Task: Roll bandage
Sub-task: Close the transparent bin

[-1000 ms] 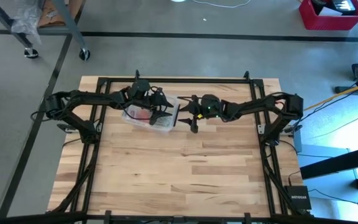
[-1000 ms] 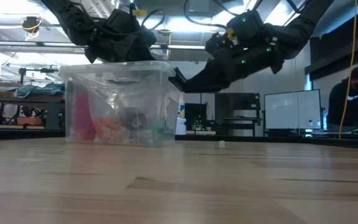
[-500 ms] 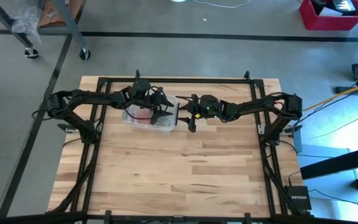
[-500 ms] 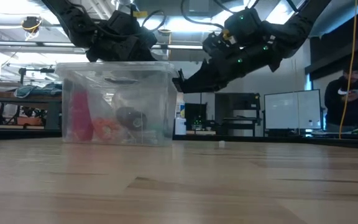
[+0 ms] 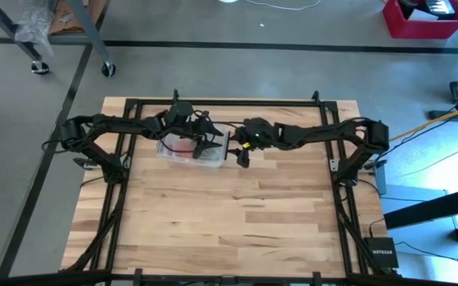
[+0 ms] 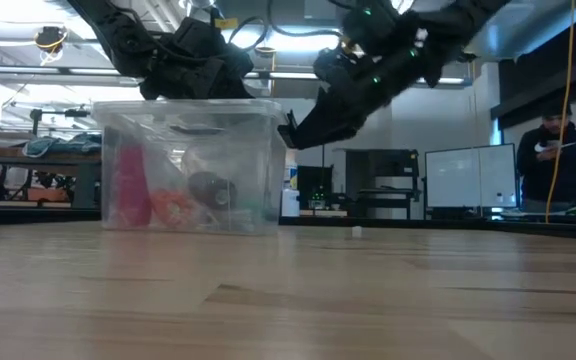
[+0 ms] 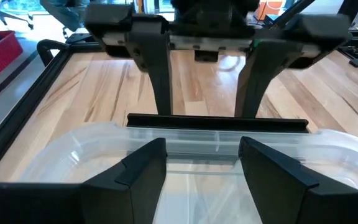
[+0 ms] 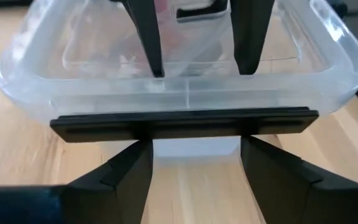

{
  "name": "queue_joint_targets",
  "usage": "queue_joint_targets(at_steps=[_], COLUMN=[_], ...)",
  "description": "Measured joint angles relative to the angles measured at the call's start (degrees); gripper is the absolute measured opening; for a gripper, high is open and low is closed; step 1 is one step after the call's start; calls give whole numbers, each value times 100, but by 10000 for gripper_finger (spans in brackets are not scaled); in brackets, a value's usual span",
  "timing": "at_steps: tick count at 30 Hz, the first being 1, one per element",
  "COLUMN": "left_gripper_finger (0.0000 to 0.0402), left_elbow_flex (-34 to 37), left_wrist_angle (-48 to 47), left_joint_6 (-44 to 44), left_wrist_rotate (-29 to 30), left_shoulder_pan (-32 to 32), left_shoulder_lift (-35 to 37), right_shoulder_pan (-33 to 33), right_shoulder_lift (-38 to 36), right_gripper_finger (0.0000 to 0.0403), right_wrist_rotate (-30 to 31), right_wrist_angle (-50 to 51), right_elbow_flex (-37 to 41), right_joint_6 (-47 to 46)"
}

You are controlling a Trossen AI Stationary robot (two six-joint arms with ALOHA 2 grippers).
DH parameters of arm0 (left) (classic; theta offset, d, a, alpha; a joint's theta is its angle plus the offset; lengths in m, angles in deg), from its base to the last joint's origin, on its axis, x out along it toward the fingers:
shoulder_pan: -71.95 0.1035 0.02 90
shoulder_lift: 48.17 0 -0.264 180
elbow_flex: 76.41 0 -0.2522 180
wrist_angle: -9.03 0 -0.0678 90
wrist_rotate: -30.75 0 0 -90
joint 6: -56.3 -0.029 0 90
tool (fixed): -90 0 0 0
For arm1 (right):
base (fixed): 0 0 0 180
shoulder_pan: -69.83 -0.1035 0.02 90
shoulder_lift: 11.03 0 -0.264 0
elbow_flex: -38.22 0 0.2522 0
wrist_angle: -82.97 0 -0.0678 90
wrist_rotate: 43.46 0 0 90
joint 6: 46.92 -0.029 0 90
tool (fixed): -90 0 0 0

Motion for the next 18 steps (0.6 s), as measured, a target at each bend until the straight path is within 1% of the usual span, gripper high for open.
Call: queue_joint_targets(at_steps=[4,8,9,12,14,18], left_gripper_finger=[203,203,203,203,203,203], left_elbow_flex=[-2,-2,-2,-11,-11,-9], left_wrist_angle=[41,37,40,77,99,143], left_joint_6=[1,-7,-15,-22,-25,-26], left_wrist_rotate=[23,20,24,67,68,75], left_shoulder_pan=[-9,-9,-10,-20,-27,-65], left_shoulder_lift=[-9,-9,-11,-20,-23,-29], right_shoulder_pan=[-49,-148,-169,-175,-175,-171], right_shoulder_lift=[-4,-5,-9,-6,70,230], right_gripper_finger=[243,243,243,243,243,243], right_wrist_rotate=[72,180,214,254,169,254], right_wrist_angle=[1423,2182,2256,2004,1946,1940], right_elbow_flex=[-718,-1275,-1416,-1699,-1719,-1674], right_joint_6=[9,-55,-90,-123,-133,-95])
